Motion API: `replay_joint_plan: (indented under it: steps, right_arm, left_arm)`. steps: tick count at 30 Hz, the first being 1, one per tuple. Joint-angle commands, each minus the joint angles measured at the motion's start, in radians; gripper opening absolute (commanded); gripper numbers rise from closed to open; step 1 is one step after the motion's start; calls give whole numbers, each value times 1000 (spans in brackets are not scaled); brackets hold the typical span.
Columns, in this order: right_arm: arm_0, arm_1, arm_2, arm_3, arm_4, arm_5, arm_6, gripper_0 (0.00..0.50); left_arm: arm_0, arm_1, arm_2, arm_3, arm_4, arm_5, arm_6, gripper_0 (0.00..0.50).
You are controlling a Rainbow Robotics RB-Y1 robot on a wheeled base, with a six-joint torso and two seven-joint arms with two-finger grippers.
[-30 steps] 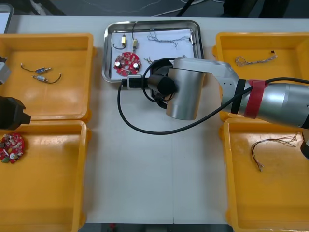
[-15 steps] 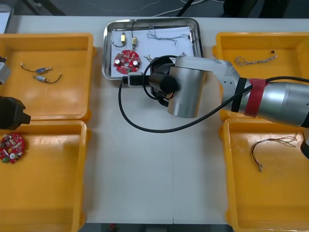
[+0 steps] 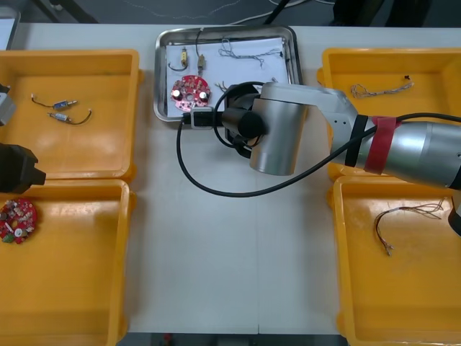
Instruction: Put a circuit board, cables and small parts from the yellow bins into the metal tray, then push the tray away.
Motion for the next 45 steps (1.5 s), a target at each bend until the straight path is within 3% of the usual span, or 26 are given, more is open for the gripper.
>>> replay_joint_plan:
  steps: [1, 16, 20, 27, 38, 45]
  right_arm:
    - [-53, 9, 7, -58, 9, 68, 50, 500]
    - [-5, 5, -73, -302, -8, 378, 21, 500]
    - [26, -11, -180, -379, -114, 488, 4, 500]
    - [72, -24, -332, -454, -213, 626, -20, 500]
    - [84, -106, -452, -578, -325, 866, -306, 500]
    - [185, -198, -584, -710, -380, 985, -479, 500]
  left_arm:
    - [17, 44, 29, -12, 7, 8, -66, 500]
    - [17, 44, 29, -12, 7, 8, -66, 500]
    - [17, 44, 29, -12, 7, 8, -66, 500]
    - [17, 44, 29, -12, 7, 8, -66, 500]
    - [17, 44, 29, -12, 7, 8, -66, 500]
    - [17, 44, 29, -12, 7, 8, -66, 500]
